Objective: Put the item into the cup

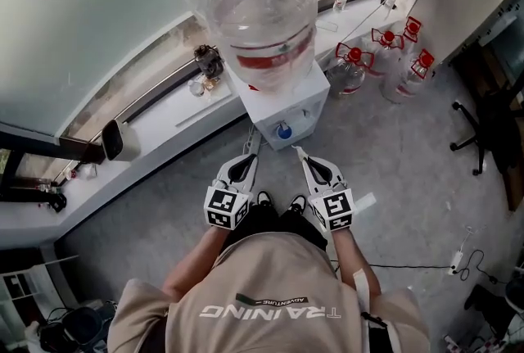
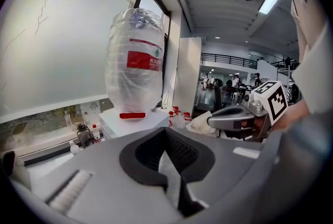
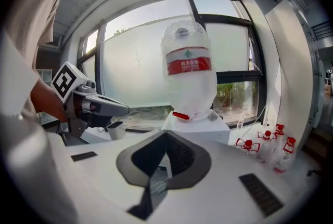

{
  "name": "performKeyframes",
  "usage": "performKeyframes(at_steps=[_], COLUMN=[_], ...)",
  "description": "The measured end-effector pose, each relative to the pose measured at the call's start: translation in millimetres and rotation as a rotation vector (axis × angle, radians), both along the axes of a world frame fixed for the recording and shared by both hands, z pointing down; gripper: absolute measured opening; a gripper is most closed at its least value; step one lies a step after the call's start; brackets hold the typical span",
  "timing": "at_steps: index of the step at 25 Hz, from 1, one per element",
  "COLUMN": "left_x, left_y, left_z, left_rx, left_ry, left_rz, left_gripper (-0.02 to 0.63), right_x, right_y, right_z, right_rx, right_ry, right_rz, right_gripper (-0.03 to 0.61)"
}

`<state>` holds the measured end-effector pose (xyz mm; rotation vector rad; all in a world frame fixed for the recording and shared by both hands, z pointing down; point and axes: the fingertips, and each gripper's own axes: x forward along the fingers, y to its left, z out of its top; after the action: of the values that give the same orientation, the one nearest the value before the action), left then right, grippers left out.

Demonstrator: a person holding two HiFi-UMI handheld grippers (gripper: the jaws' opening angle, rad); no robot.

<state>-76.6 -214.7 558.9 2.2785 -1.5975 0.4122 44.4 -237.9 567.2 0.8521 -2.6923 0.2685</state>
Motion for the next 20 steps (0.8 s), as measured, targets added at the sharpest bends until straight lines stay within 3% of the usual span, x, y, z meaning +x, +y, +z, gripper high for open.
performKeyframes(at_steps=[7,12,20], left_x=[-19,-37,-42], left_y=[-15,-19,-34], left_z=[3,13,60], left_rx=[0.038,0.030,-0.057], left_ry=[0.033,0.058,0.051], left_rz=[0.035,0.082,0.155], left_gripper=[0.008,0.008,0.008], right_x=[-31,-46,-48], right_y=[-6,1,-24], right_z=[6,29,103], right_rx=[0.003,-0.047,-0.115], right_ry=[0.067,0.114,0.152], right_rz=[-0.010,0.030,0.103], right_gripper=[0.011,0.011,0.011])
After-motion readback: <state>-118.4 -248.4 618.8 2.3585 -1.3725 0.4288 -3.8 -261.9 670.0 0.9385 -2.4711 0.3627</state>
